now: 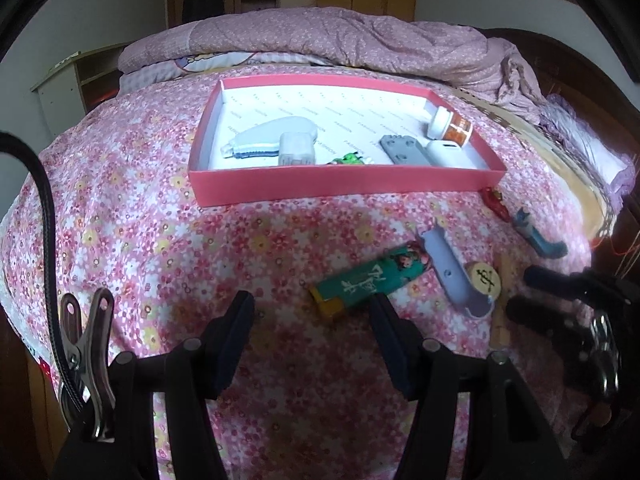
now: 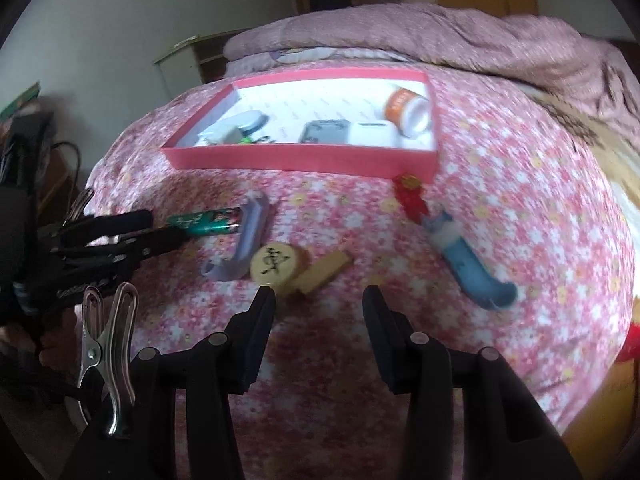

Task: Organize rigid objects
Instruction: 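Open both tools and withdraw them from the tray, then grasp the teal printed box with the left tool while the right tool grasps the wooden chess piece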

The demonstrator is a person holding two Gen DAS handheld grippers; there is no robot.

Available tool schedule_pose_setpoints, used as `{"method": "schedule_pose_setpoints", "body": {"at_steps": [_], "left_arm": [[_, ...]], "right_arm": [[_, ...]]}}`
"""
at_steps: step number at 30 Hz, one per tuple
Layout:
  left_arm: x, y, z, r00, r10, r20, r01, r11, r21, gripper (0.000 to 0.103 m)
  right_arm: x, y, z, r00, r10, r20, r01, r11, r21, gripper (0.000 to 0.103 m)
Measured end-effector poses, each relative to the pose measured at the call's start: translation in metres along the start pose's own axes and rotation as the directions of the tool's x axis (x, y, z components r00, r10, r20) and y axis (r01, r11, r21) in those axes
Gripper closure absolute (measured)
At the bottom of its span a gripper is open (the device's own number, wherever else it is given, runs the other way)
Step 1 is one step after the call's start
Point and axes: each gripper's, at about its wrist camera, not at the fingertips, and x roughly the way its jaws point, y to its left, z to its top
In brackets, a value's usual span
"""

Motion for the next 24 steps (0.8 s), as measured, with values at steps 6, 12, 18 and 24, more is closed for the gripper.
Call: {"method": "schedule_pose_setpoints", "body": {"at_steps": [6,12,18,24], "left_arm": [[0.005,0.005,0.003,1.0,0.021,0.007,-0.021,1.0,-0.011,0.04],[0.006,0.006,0.004,1.0,0.017,0.009,-0.016,1.0,-0.013,0.04],[0.006,0.005,0.003,1.0,0.007,0.004,-0.007,1.0,-0.012,0.035],[0.007,-0.002,0.001,1.0,0.004,-0.003,-0.004,1.0,0.021,0.024]], "right_arm": [[0.009,0.02,0.005,1.0,-0.024,-0.001,0.023,0.996,-0.088,0.056],[0.008,0.031,0.007,1.0,-0.028,0.014,0.03,0.986,-0.166,0.056],[0.02,0.033,0.012,1.0,-0.015,0.005,0.015,0.975,-0.223,0.057],[0.016,0.029,0.018,1.0,0.009,-0.001,-0.009,0.972,-0.234,0.057]]}}
